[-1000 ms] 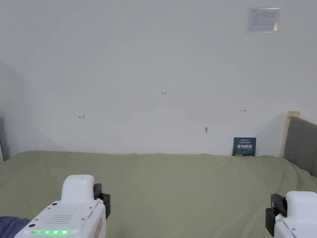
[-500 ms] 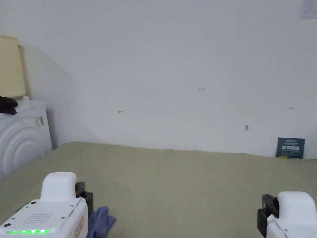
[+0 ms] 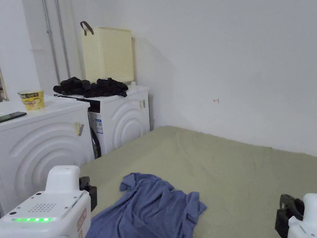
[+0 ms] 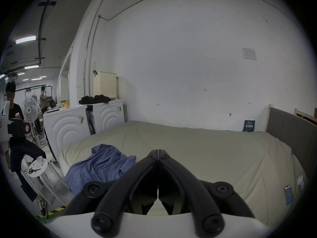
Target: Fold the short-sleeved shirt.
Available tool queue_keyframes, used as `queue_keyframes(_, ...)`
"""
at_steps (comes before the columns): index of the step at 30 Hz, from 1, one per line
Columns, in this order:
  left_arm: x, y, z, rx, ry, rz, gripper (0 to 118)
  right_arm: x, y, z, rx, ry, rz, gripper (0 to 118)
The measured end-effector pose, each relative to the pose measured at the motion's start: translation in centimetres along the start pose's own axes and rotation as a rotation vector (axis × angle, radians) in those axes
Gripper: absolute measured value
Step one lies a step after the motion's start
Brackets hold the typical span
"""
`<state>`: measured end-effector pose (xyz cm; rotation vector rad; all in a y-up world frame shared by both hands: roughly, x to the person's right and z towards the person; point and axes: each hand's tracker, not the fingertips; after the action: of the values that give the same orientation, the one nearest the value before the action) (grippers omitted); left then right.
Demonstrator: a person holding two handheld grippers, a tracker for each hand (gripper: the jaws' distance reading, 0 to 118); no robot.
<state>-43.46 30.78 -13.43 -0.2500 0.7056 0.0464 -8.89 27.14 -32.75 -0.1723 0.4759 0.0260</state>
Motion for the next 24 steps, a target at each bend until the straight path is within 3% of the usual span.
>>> queue_keyframes(16,2.0,-1.7,-5.2,-0.076,-0.044,-0.020,0,0.6,-1.1,-1.7,-0.048,-0.009,0.011,0)
queue_keyframes(24,7.2,-4.9,-15.9,-0.275,-0.180,0.008,0,0.2,-3.8,-3.6,-0.136,0.015,0.028,0)
